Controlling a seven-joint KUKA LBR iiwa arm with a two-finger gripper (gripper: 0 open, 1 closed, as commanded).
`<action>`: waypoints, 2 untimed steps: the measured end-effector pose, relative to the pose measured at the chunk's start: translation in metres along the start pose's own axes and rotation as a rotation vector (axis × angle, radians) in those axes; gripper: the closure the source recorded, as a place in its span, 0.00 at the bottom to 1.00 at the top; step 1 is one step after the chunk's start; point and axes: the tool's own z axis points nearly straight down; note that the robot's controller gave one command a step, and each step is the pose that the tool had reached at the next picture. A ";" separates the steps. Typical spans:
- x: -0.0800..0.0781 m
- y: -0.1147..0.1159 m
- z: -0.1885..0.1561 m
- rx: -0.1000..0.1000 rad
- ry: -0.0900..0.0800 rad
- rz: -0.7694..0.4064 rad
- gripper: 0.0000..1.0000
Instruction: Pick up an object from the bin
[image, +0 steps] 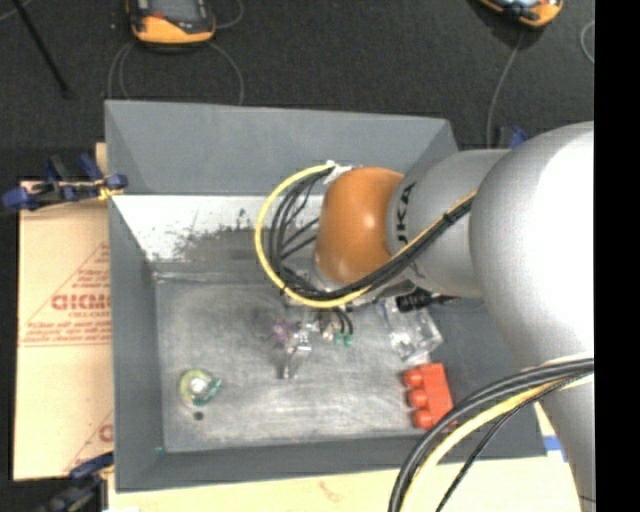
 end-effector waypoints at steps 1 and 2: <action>-0.003 0.000 -0.006 -0.003 -0.009 0.001 1.00; -0.011 0.015 -0.152 -0.002 -0.002 -0.024 1.00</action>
Offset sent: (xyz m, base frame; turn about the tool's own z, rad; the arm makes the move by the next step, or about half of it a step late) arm 0.0000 0.0000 0.0000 0.0000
